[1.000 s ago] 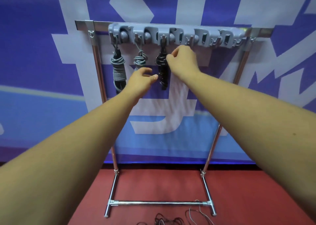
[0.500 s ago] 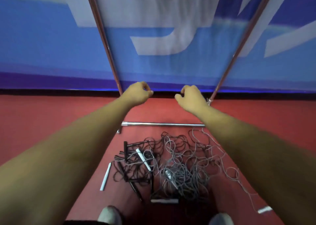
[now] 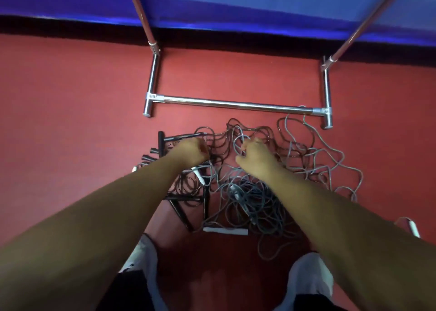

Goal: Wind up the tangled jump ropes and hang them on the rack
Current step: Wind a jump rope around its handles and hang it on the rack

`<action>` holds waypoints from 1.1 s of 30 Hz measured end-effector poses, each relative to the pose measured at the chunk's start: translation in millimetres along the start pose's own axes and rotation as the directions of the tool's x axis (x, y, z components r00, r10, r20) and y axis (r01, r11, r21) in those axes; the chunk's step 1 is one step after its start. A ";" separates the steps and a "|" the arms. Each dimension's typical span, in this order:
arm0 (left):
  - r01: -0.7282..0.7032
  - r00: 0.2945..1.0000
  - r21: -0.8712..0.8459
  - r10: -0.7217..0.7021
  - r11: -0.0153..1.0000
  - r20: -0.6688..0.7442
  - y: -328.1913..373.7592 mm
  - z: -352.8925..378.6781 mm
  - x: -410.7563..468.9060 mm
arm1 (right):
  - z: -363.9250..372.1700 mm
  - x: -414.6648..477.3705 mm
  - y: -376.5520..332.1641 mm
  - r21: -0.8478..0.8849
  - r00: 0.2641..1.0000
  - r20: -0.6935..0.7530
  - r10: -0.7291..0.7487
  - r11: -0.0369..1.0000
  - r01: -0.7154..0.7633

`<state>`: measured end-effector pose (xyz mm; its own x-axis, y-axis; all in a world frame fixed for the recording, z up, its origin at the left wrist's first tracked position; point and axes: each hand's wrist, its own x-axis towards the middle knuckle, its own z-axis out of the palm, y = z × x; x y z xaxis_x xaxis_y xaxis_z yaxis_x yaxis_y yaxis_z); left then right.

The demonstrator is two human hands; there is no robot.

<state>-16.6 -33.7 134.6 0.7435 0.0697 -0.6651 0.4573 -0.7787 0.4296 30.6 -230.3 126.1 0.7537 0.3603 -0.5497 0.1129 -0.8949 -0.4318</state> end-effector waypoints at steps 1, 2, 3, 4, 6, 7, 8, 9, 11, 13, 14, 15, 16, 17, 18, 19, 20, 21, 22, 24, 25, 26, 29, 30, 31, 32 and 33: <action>-0.014 0.999 0.030 0.013 0.999 0.030 -6.2 11.6 7.1 | 13.1 3.8 4.1 -0.011 0.999 0.031 -0.010 1.000 0.010; -0.025 0.998 0.050 0.023 0.998 0.055 -13.9 23.5 13.9 | 24.9 7.7 7.0 -0.024 0.998 0.064 -0.011 1.000 0.012; -0.036 0.996 0.060 0.031 0.998 0.078 -21.9 34.9 20.4 | 36.2 11.8 9.5 -0.032 0.996 0.088 -0.023 0.999 0.026; -0.056 0.995 0.065 0.050 0.996 0.091 -29.1 45.7 26.2 | 46.2 15.6 11.0 -0.037 0.994 0.111 -0.025 0.999 0.030; -0.080 0.995 0.079 0.075 0.994 0.062 -44.4 65.3 38.6 | 62.8 22.0 11.6 -0.018 0.992 0.124 -0.025 0.999 0.028; -0.076 0.997 0.072 0.074 0.994 0.023 -48.9 72.0 42.7 | 70.5 25.0 12.1 0.006 0.992 0.124 -0.013 1.000 0.012; -0.072 0.997 0.056 0.073 0.996 -0.020 -52.6 77.0 46.4 | 76.6 27.1 12.3 0.028 0.991 0.131 0.005 1.000 -0.009; -0.075 0.995 0.042 0.078 0.996 -0.058 -54.6 79.4 48.4 | 81.5 28.8 12.6 0.031 0.990 0.140 0.014 0.999 -0.019; -0.070 0.994 0.040 0.073 0.997 -0.079 -56.5 77.7 49.9 | 87.6 30.7 14.1 -0.012 0.982 0.188 -0.009 1.000 0.011; -0.079 0.994 0.072 0.084 0.994 -0.072 -55.5 65.6 49.4 | 87.0 30.5 14.6 -0.050 0.978 0.207 -0.006 0.999 0.017; -0.094 0.993 0.098 0.100 0.991 -0.059 -52.7 56.5 47.9 | 84.5 30.3 14.4 -0.037 0.980 0.201 0.005 0.999 0.002; -0.112 0.992 0.130 0.119 0.985 -0.045 -49.3 46.2 45.7 | 79.8 29.2 12.5 -0.009 0.983 0.186 0.011 1.000 -0.010; -0.127 0.990 0.158 0.134 0.979 -0.036 -44.0 34.0 42.3 | 73.4 28.6 9.4 0.021 0.986 0.168 0.013 1.000 -0.017; -0.135 0.989 0.170 0.142 0.976 -0.032 -37.3 20.6 37.6 | 64.1 27.6 4.3 0.068 0.988 0.154 0.020 0.997 -0.031; -0.144 0.988 0.171 0.150 0.975 -0.023 -28.3 6.0 30.8 | 52.2 25.2 -3.2 0.141 0.988 0.153 0.027 0.989 -0.049; -0.162 0.986 0.166 0.166 0.973 -0.009 -18.9 -8.6 22.6 | 38.1 21.1 -13.6 0.246 0.986 0.167 0.027 0.967 -0.068; -0.182 0.983 0.157 0.184 0.971 0.002 -8.5 -23.8 12.8 | 22.9 15.7 -25.4 0.368 0.983 0.185 0.007 0.927 -0.076; -0.201 0.979 0.143 0.203 0.969 -0.001 3.0 -39.1 1.6 | 7.9 8.9 -37.5 0.469 0.980 0.199 -0.020 0.880 -0.077; -0.217 0.975 0.130 0.221 0.967 -0.018 15.4 -54.8 -10.7 | -5.9 0.9 -48.7 0.531 0.977 0.206 -0.052 0.845 -0.067; -0.256 0.961 0.100 0.264 0.962 -0.083 41.0 -84.6 -36.3 | -31.7 -17.4 -65.6 0.599 0.977 0.188 -0.097 0.800 -0.036; -0.282 0.952 0.055 0.286 0.958 -0.109 52.9 -98.9 -49.8 | -43.9 -29.5 -72.8 0.621 0.978 0.177 -0.112 0.784 -0.022; -0.311 0.942 0.000 0.309 0.950 -0.129 63.3 -112.8 -64.4 | -56.6 -43.0 -79.5 0.640 0.977 0.161 -0.140 0.768 0.005; -0.393 0.902 -0.054 0.373 0.918 -0.217 81.4 -150.1 -110.1 | -100.3 -80.1 -95.5 0.702 0.979 0.054 -0.199 0.704 0.104; -0.405 0.892 -0.063 0.379 0.912 -0.246 83.0 -159.0 -125.4 | -118.2 -95.4 -101.8 0.726 0.977 0.002 -0.213 0.672 0.145; -0.416 0.883 -0.075 0.382 0.906 -0.273 83.1 -165.8 -140.3 | -137.4 -111.0 -108.7 0.741 0.973 -0.052 -0.225 0.644 0.189; -0.419 0.878 -0.080 0.381 0.904 -0.290 81.9 -170.4 -153.4 | -156.4 -126.5 -115.5 0.744 0.966 -0.107 -0.234 0.625 0.234; -0.414 0.879 -0.080 0.376 0.907 -0.294 80.8 -171.9 -166.4 | -174.5 -141.1 -121.8 0.743 0.956 -0.160 -0.244 0.608 0.279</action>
<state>-19.4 -1.0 385.0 0.9688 -0.0478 -0.2432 0.1454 -0.6851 0.7138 23.5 -218.1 381.1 0.7968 0.5210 -0.3060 -0.2019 -0.2477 -0.9476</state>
